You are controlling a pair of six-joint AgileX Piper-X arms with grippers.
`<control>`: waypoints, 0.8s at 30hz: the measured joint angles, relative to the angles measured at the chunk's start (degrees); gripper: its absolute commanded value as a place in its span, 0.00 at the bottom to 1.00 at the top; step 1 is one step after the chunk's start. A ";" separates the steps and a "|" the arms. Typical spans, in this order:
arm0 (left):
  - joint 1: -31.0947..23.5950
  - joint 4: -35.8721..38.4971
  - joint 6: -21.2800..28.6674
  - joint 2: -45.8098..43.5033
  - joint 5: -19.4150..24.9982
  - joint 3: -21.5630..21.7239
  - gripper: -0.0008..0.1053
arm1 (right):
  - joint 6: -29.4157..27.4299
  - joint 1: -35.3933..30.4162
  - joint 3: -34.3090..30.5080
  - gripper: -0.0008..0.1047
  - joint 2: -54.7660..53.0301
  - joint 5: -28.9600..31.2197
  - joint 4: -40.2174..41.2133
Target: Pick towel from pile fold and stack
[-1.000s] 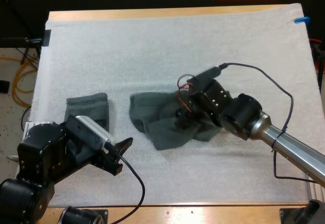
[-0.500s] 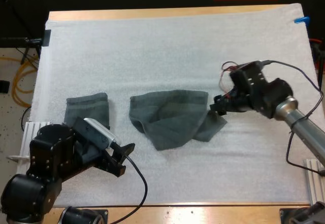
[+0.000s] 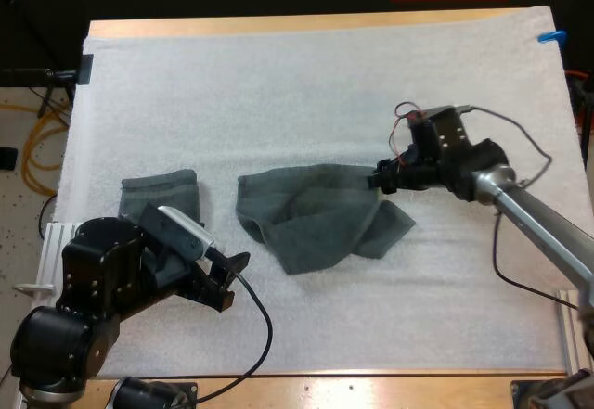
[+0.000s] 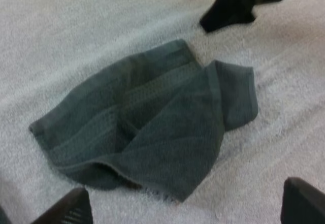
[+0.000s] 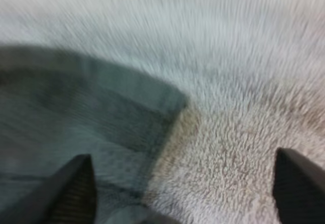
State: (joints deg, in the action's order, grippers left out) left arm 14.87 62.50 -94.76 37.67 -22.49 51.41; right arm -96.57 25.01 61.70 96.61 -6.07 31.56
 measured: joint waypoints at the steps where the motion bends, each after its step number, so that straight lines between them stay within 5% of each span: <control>1: 0.00 0.00 0.00 0.00 0.00 0.00 0.69 | 0.00 0.00 0.54 0.56 1.31 -0.07 0.00; 13: 0.00 0.00 0.00 0.00 0.00 0.00 0.69 | 0.17 0.00 10.79 0.56 12.69 -3.01 1.32; 24: 0.00 0.00 -0.14 0.00 0.00 0.00 0.69 | 0.35 -0.17 13.11 0.56 16.24 -10.12 6.51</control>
State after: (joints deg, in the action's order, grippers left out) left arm 14.87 62.50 -94.90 37.67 -22.49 51.41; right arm -96.21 24.84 74.80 112.84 -16.18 38.07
